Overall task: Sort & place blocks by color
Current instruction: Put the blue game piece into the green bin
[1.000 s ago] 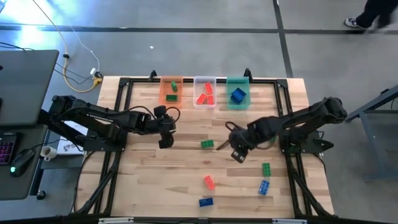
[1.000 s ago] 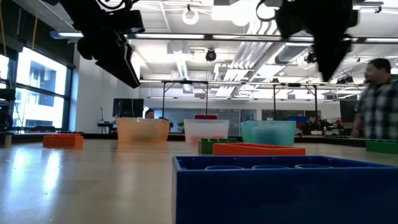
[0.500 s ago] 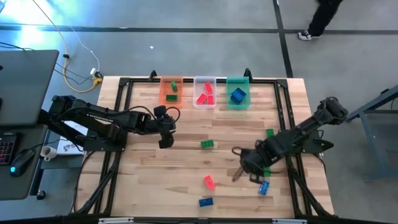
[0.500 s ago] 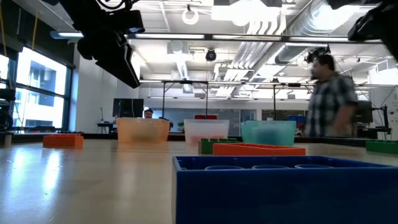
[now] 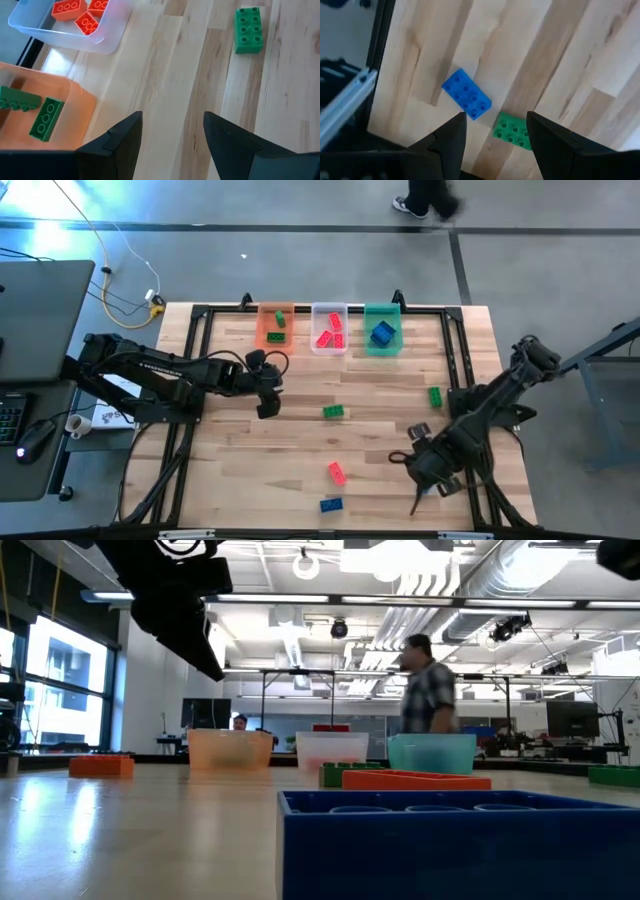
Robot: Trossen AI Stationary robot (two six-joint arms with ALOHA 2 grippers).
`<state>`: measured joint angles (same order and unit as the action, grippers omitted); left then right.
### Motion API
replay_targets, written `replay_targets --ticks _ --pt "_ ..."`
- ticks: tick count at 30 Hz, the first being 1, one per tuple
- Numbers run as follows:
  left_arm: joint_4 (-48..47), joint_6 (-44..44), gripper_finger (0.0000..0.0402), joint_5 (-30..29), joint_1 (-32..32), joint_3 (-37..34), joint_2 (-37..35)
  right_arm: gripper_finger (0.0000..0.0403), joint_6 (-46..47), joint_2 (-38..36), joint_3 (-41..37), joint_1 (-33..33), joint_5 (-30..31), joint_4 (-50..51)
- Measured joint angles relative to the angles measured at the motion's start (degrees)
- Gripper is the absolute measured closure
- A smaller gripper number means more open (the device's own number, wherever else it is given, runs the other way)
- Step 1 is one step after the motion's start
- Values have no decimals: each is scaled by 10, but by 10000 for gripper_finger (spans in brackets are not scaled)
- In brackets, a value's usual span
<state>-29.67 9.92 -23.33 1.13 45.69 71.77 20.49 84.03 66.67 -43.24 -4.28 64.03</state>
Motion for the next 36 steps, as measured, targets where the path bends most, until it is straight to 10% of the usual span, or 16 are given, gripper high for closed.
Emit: replay_targets --ticks 36 --pt "8 30 202 -9 0 0 0 208 -180 199 0 -121 46 -62"
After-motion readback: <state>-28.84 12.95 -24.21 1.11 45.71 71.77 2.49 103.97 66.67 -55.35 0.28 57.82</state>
